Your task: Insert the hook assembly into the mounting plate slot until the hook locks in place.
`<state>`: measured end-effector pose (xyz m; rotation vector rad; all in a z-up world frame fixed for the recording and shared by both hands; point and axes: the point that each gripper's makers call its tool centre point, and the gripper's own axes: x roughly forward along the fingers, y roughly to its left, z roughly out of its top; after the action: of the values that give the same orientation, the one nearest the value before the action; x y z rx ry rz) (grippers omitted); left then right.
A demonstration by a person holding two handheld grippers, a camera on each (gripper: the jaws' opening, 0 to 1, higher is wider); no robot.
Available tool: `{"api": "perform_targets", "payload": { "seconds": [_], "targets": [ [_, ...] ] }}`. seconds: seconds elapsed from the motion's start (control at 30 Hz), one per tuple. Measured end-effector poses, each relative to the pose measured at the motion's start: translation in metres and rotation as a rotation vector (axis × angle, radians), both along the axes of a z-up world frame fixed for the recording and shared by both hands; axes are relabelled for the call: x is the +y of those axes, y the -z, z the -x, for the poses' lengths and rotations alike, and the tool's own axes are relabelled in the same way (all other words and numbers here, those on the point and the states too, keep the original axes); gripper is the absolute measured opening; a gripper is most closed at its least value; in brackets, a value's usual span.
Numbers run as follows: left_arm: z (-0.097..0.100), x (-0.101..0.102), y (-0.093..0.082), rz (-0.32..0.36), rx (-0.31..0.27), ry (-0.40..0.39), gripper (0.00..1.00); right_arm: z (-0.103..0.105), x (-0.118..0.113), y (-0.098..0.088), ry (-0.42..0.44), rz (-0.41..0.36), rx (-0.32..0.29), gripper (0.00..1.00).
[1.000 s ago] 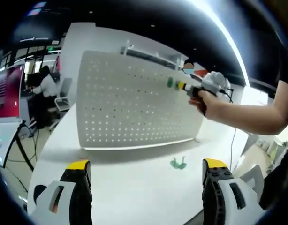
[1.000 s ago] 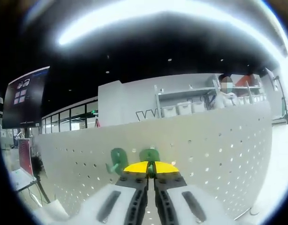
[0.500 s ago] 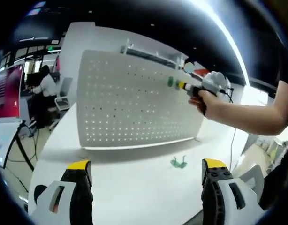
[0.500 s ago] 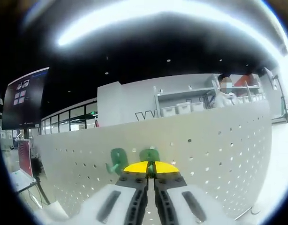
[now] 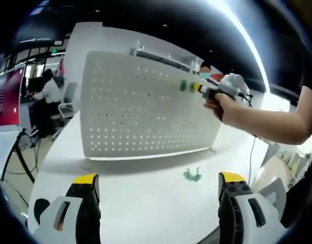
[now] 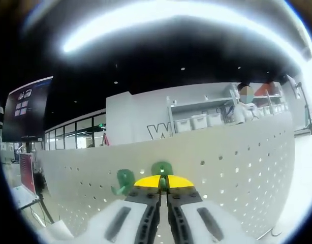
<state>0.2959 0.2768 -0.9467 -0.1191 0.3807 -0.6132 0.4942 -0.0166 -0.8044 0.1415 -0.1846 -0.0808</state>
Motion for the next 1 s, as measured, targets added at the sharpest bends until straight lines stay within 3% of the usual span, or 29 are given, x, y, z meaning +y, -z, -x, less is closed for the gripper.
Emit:
{"api": "perform_targets", "payload": {
  "seconds": [0.27,0.53,0.83,1.0],
  "targets": [
    [0.001,0.002,0.001,-0.009,0.004,-0.007,0.98,0.000,0.000,0.002,0.003,-0.030,-0.015,0.00],
    [0.002,0.002,0.006,-0.014,0.016,-0.012,1.00,0.000,0.000,0.002,-0.012,0.027,0.014,0.01],
    [0.006,0.006,0.024,-0.049,0.075,-0.020,1.00,0.003,0.007,-0.007,-0.071,0.035,0.022,0.21],
    [0.008,0.008,0.027,-0.056,0.094,-0.023,1.00,0.013,0.000,-0.024,-0.079,0.030,0.002,0.21]
  ]
}}
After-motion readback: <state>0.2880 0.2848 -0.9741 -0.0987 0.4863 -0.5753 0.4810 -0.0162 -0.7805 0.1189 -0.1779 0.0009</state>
